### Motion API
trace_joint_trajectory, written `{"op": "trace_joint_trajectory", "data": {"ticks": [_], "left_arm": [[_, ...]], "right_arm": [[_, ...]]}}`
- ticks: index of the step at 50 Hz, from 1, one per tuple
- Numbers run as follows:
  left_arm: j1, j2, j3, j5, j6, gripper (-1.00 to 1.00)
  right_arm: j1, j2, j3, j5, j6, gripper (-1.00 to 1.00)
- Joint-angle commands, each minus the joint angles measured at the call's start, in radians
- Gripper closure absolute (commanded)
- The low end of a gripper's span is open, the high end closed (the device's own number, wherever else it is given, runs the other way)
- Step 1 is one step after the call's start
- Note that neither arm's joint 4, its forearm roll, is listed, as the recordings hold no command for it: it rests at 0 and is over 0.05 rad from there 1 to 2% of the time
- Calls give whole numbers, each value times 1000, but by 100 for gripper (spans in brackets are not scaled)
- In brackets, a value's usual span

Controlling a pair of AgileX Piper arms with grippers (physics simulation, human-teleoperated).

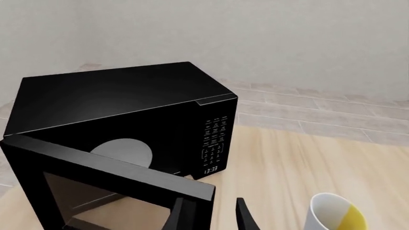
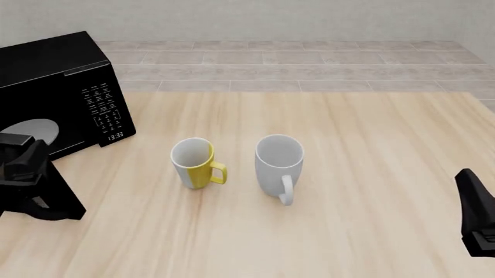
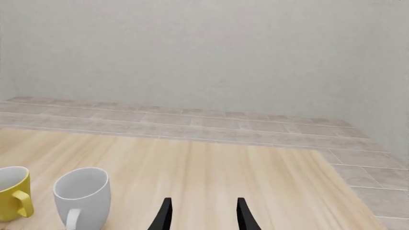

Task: Close the microwave.

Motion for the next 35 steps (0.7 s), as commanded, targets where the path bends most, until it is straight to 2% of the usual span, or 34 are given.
{"op": "trace_joint_trajectory", "data": {"ticks": [1, 9, 23, 28, 29, 35], "left_arm": [[43, 235, 28, -112, 51, -100], [42, 251, 18, -119, 48, -100], [20, 176, -66, 19, 76, -100], [12, 238, -93, -9, 81, -100], [9, 315, -117, -55, 105, -100], [19, 416, -175, -83, 97, -100]], "right_arm": [[7, 0, 0, -1, -7, -100], [6, 0, 1, -5, -6, -100], [3, 0, -32, 4, -3, -100], [5, 0, -30, 2, -2, -100], [1, 0, -32, 3, -1, -100], [1, 0, -34, 7, 0, -100]]}}
